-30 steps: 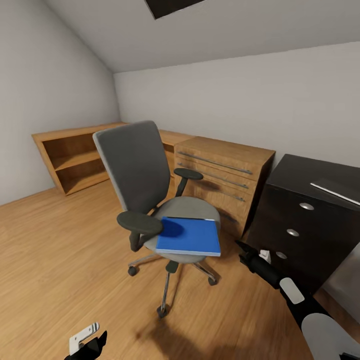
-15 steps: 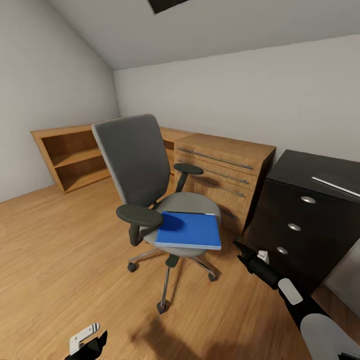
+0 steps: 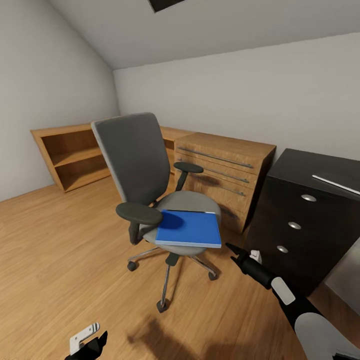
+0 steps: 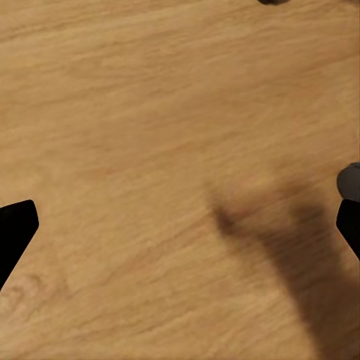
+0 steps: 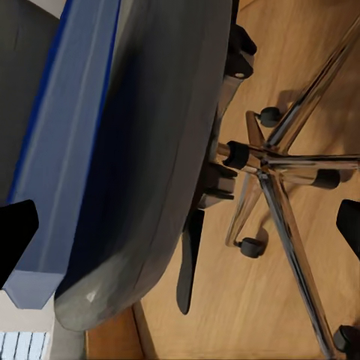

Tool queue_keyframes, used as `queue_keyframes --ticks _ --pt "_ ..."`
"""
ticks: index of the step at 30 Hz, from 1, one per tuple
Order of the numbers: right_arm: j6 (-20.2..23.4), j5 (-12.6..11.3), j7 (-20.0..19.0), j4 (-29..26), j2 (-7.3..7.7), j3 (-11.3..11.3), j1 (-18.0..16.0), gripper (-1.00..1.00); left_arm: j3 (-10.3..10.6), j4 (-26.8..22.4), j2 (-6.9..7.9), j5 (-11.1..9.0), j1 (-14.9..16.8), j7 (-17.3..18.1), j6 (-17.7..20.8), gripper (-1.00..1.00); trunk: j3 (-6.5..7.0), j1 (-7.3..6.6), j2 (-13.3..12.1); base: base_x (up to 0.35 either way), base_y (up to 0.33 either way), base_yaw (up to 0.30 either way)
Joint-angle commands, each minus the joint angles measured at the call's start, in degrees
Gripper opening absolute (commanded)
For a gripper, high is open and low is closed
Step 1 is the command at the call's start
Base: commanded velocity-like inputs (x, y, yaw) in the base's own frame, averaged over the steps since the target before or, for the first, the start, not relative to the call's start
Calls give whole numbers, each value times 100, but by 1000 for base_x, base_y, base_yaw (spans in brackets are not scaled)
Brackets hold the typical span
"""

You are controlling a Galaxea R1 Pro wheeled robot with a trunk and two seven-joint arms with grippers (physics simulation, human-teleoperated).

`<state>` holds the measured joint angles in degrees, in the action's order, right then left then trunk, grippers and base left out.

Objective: In the bedroom, organize the workspace by keeping the computer under the desk, ensuring the monitor is on the desk, placing the keyboard on the desk next to the monitor, placing the mouse on the desk next to the keyboard, moving the folder from the swivel chair onto the desk next to the mouse, stacking the notebook on top of the folder with the pen on top of the notebook, and positioning the swivel chair next to the desk.

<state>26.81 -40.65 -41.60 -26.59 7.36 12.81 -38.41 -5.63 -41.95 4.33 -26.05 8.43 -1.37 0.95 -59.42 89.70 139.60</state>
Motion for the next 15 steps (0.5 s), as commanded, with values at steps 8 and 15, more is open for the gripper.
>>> queue_keyframes --ticks 8,15 --pt "44 -31 -15 -132 -6 -101 -6 100 1 -7 -2 -58 1 -13 10 100 -5 -1 2 0 0 0" --pt "44 -36 -15 -200 -3 -97 -5 100 2 -7 -8 -58 1 -15 10 100 -5 -1 2 0 0 0"
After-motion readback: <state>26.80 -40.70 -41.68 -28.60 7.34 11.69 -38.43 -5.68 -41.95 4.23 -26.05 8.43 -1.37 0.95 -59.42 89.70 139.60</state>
